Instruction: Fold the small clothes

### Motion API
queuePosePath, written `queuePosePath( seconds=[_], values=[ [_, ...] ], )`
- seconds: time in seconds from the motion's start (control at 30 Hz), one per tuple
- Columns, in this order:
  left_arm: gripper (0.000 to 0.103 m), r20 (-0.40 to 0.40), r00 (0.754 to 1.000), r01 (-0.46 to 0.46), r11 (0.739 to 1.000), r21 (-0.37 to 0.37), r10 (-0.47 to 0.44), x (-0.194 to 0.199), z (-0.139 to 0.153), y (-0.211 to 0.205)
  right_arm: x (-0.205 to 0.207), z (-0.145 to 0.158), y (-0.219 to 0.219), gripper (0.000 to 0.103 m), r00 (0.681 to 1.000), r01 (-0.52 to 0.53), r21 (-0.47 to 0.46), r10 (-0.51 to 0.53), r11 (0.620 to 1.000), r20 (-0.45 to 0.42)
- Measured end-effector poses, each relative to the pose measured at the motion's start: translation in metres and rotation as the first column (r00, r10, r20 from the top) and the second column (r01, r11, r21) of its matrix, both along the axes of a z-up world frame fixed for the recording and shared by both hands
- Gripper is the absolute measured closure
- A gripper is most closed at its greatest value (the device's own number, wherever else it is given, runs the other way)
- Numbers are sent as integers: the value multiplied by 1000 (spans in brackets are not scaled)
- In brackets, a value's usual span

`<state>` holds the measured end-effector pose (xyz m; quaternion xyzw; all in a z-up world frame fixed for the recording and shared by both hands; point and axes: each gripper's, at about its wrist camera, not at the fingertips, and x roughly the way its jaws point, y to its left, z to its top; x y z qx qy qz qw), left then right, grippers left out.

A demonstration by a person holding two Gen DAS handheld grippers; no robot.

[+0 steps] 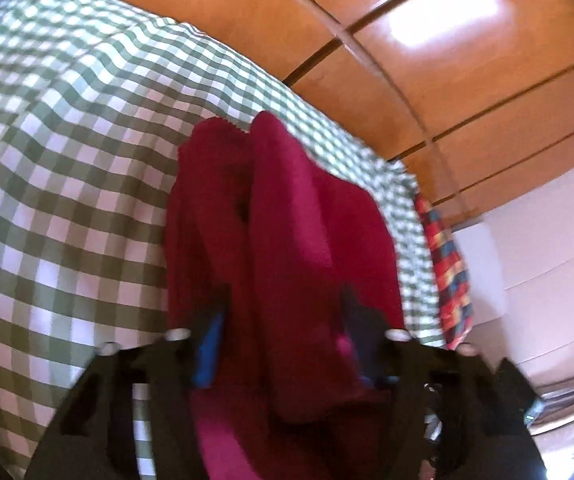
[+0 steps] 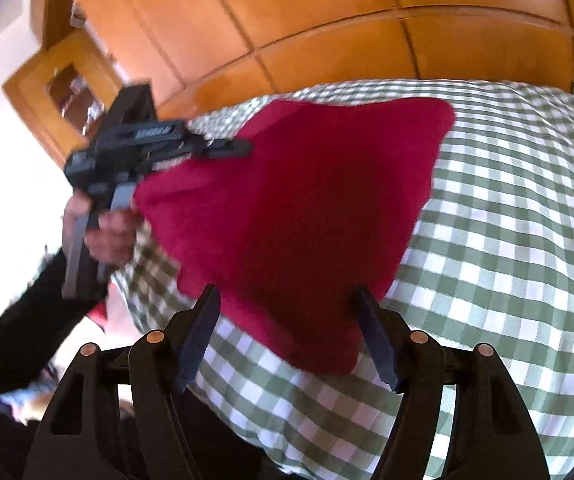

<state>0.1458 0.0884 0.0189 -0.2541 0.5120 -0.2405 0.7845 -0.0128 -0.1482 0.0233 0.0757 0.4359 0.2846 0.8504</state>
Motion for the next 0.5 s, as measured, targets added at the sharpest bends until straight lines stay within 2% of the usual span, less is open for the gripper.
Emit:
queuePosePath(
  seconds=[0.03, 0.1, 0.13, 0.17, 0.2, 0.23, 0.3, 0.37, 0.4, 0.5],
  values=[
    [71, 15, 1000, 1, 1000, 20, -1, -2, 2, 0, -2, 0, 1, 34, 1000, 0, -28, 1, 1000, 8],
    [76, 30, 1000, -9, 1000, 20, 8, -6, 2, 5, -6, -6, 1, 34, 1000, 15, -70, -15, 997, 3],
    [77, 33, 999, -15, 1000, 14, 15, -7, 2, 9, -6, -10, -1, 38, 999, 46, -86, -46, 995, -2],
    [78, 34, 999, -25, 1000, 3, 25, -9, 1, 12, -5, -13, -2, 46, 998, 59, -91, -59, 994, -6],
    [78, 33, 999, -30, 1000, -9, 30, -12, 1, 16, -4, -16, -1, 63, 998, 63, -95, -65, 993, -13],
    [79, 34, 999, -35, 999, -23, 36, -14, 2, 18, -6, -18, 1, 73, 998, 68, -112, -69, 991, -7],
    [80, 42, 998, -40, 998, -48, 42, -23, 6, 22, -14, -13, 4, 82, 998, 64, -139, -60, 988, 28],
    [80, 57, 998, -39, 998, -55, 42, -34, 11, 26, -21, -7, 1, 85, 998, 57, -130, -51, 990, 46],
    [80, 60, 997, -38, 998, -42, 40, -40, 10, 28, -25, -7, -2, 87, 998, 47, -126, -41, 991, 45],
    [79, 40, 999, -27, 995, 97, 23, -45, -10, 23, -23, -24, 1, 87, 1000, 23, -163, -20, 986, 17]
  ],
)
